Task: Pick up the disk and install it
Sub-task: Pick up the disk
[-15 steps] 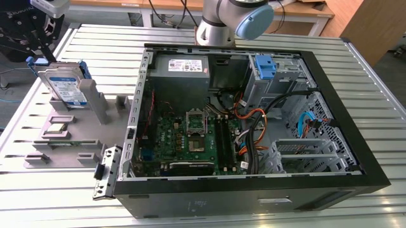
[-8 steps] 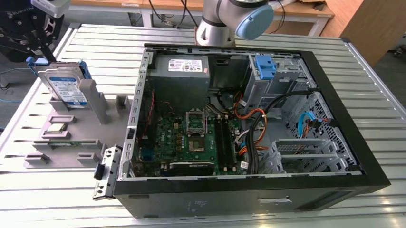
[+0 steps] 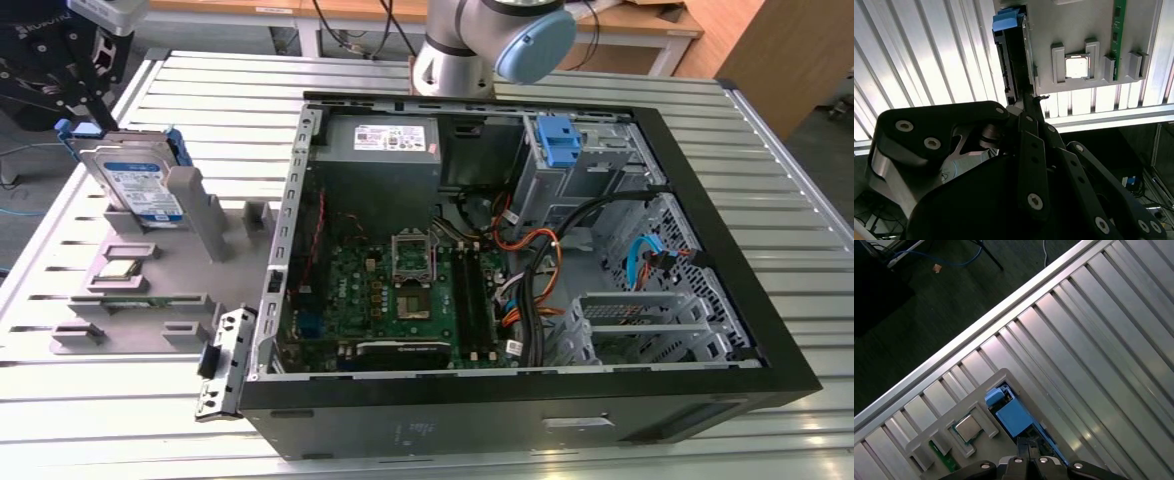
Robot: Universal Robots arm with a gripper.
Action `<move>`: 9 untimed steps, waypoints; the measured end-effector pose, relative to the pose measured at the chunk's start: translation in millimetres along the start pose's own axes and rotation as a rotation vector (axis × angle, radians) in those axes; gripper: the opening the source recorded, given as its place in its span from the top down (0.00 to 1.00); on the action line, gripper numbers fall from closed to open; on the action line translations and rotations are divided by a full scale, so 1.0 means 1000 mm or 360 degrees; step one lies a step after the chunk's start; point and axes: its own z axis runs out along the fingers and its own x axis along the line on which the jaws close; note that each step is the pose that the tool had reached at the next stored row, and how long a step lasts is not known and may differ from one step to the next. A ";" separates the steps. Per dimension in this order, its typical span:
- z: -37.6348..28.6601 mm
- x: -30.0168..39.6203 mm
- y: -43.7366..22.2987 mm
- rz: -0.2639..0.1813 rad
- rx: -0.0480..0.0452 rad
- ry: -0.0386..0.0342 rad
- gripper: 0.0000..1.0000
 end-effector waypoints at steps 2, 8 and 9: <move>0.0000 0.0000 0.0000 0.0000 0.0000 0.0000 0.90; 0.0000 0.0000 0.0000 0.0000 0.0000 0.0000 0.90; 0.0000 0.0000 0.0000 -0.0001 0.0000 0.0000 0.90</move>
